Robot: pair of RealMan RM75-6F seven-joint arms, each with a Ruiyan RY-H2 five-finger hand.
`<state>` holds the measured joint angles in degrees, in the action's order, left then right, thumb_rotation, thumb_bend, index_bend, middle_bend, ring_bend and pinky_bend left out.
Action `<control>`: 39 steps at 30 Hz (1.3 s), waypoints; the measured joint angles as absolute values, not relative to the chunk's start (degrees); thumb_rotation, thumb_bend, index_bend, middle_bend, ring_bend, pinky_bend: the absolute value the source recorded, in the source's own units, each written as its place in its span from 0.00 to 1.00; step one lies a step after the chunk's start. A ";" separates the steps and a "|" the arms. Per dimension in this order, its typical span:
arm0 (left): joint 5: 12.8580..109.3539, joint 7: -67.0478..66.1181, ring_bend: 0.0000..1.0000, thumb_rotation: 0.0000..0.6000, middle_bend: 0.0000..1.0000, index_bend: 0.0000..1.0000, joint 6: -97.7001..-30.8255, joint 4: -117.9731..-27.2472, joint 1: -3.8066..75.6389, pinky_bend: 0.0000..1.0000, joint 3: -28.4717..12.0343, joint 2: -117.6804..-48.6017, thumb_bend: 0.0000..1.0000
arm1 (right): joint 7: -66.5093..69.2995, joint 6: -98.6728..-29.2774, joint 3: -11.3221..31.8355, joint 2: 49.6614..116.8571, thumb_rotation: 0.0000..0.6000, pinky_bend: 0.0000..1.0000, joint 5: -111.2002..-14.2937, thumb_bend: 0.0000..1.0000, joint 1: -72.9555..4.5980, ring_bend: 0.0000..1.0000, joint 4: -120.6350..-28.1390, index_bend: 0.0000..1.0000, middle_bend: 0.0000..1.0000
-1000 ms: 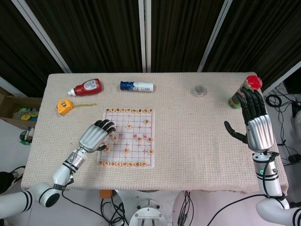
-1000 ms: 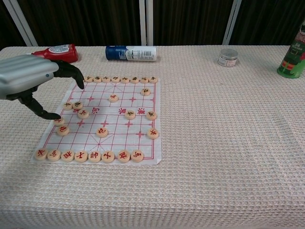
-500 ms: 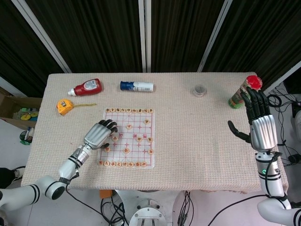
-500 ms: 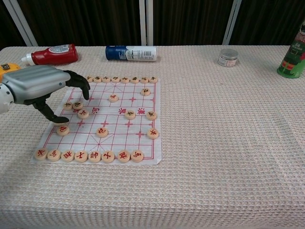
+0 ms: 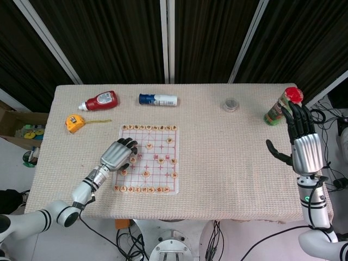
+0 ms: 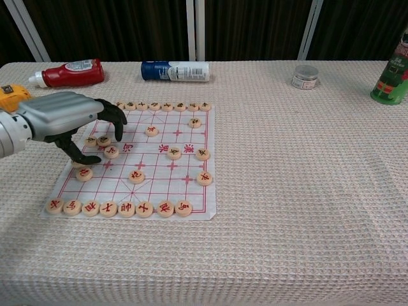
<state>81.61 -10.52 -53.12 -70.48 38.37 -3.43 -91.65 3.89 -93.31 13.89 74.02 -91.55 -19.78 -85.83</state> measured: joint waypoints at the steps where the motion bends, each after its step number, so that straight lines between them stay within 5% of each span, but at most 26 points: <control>1: 81.63 -10.46 0.15 1.00 0.20 0.40 -53.02 -70.31 38.47 0.25 -3.37 -91.79 0.29 | 4.01 -93.36 13.85 74.02 1.00 0.00 -91.53 0.24 -19.72 0.00 -85.82 0.00 0.00; 39: 80.39 -10.65 0.15 1.00 0.20 0.48 -52.61 -70.64 39.78 0.26 -3.48 -91.92 0.33 | 5.38 -93.83 13.89 74.22 1.00 0.00 -90.91 0.24 -19.08 0.00 -84.22 0.00 0.00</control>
